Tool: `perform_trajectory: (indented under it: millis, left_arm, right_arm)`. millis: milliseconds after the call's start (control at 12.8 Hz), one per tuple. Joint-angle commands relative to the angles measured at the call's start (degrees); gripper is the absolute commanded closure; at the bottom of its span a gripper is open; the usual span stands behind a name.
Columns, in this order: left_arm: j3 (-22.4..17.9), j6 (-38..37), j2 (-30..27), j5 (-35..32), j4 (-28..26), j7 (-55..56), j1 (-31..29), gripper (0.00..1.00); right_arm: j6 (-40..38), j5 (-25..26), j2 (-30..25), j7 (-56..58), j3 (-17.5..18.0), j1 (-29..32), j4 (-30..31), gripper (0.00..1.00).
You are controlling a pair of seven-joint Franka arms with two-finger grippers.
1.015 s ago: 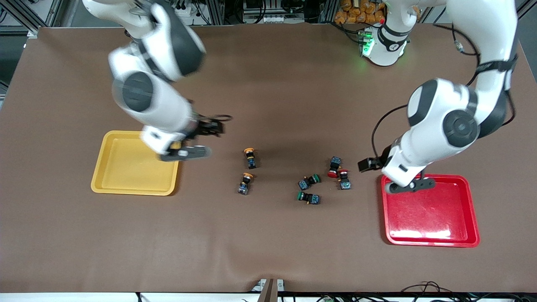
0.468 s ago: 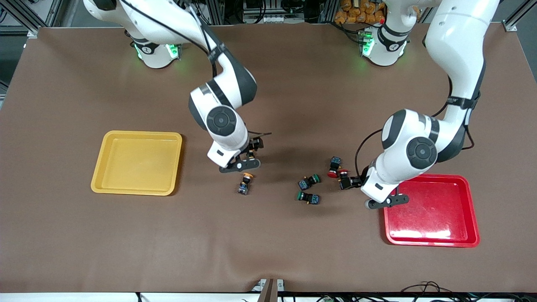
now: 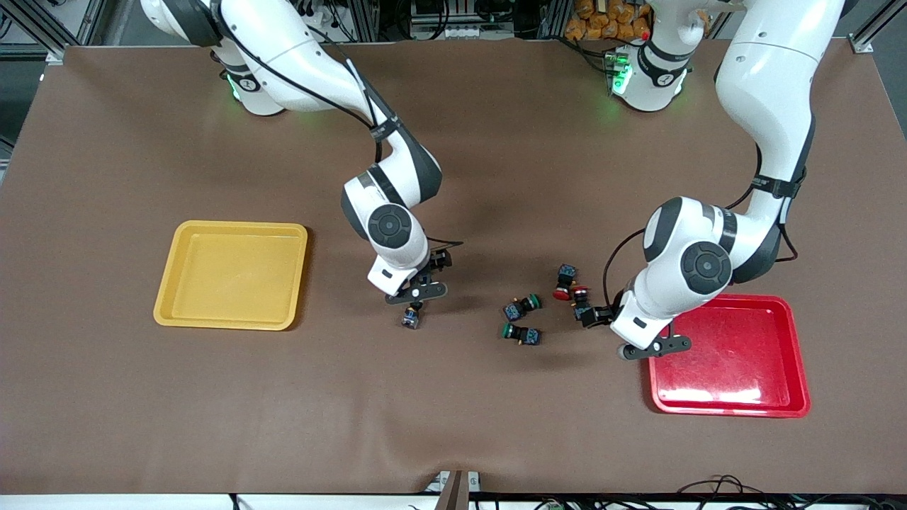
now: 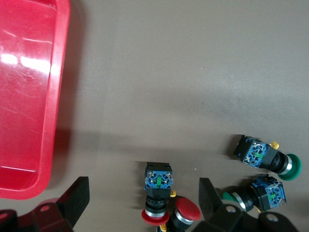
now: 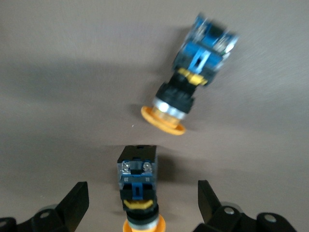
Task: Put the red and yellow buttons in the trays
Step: 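Grasp a yellow button with the right gripper while the left gripper grasps red, then bring the right gripper to the yellow tray while the left gripper reaches red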
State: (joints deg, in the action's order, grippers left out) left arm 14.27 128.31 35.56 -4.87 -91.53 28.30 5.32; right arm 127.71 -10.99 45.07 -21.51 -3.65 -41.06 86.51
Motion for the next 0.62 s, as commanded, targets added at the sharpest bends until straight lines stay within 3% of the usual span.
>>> perform_trajectory:
  millis: [0,78,156,234,312,546]
  left_arm:
    - [0.1,1.5,1.4,-1.5,0.7,1.8,1.2,0.0]
    - [-0.1,1.8,2.1,-1.4,0.7,1.8,2.1,0.0]
    - [-0.4,2.3,3.1,-1.5,0.4,1.8,3.4,0.0]
    - [-0.4,3.3,4.0,-1.4,-0.7,1.9,4.0,0.0]
    - [-0.4,5.3,4.2,-1.4,-3.2,2.4,4.1,0.0]
    - [-0.4,10.8,4.3,-1.9,-9.1,1.4,3.6,0.0]
  right_arm:
    - [0.6,-1.2,1.0,1.0,0.1,-0.4,0.1,0.0]
    - [0.3,-1.3,1.1,0.9,0.2,-0.4,0.1,0.03]
    - [-0.2,-1.3,1.1,0.7,0.2,-0.5,0.1,0.28]
    - [-0.5,-1.4,0.9,0.5,0.3,-0.5,0.1,0.92]
    - [-0.6,-1.7,0.9,0.9,0.7,0.0,0.1,1.0]
    - [-1.8,-2.5,0.5,0.2,0.7,0.2,0.1,1.0]
